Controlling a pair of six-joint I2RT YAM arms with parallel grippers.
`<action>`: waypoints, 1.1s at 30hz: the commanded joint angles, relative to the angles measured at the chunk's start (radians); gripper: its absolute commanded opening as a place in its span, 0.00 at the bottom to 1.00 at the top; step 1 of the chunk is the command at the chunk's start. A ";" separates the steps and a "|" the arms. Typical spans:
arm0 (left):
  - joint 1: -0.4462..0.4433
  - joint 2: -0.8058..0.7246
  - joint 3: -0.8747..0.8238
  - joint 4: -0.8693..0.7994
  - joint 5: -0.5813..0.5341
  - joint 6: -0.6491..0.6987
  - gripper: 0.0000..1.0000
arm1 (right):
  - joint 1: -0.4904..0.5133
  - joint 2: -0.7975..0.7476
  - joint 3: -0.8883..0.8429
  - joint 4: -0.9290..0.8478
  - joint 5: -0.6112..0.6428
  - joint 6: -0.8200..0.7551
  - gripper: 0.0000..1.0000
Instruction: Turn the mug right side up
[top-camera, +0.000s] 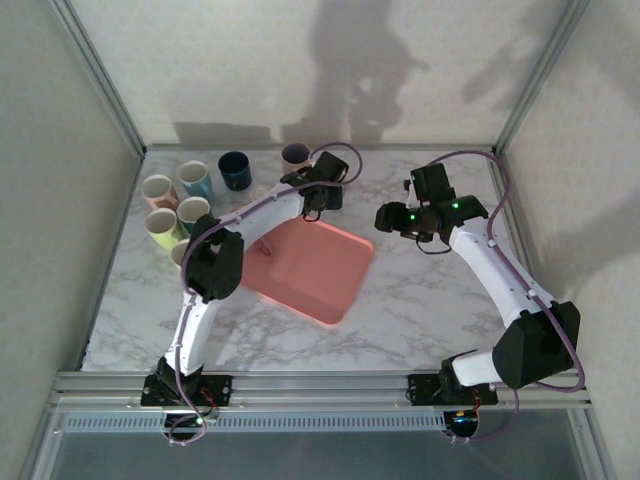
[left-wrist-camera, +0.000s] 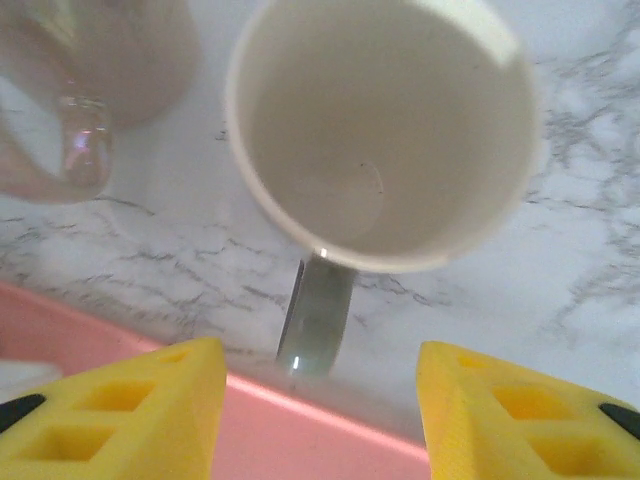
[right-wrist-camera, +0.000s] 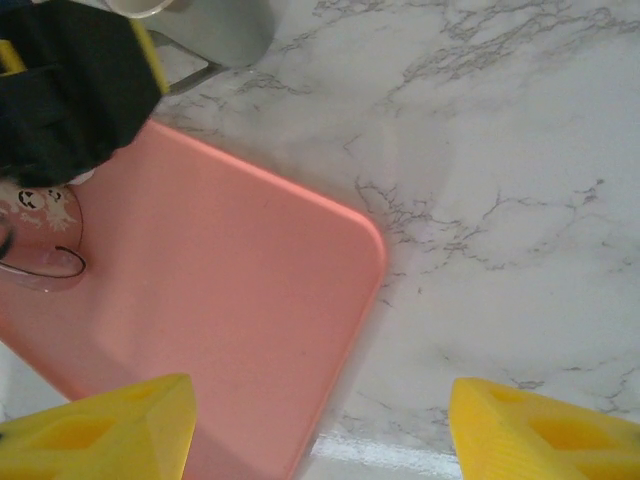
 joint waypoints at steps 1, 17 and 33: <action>-0.008 -0.204 -0.101 0.090 0.021 -0.031 0.54 | -0.008 -0.044 -0.023 0.022 0.006 -0.059 0.68; 0.219 -1.014 -0.893 0.261 0.353 -0.167 0.54 | 0.295 0.107 0.107 0.077 -0.071 -0.251 0.60; 0.721 -1.284 -1.140 0.057 0.673 -0.031 0.54 | 0.540 0.544 0.382 0.221 -0.033 -0.422 0.59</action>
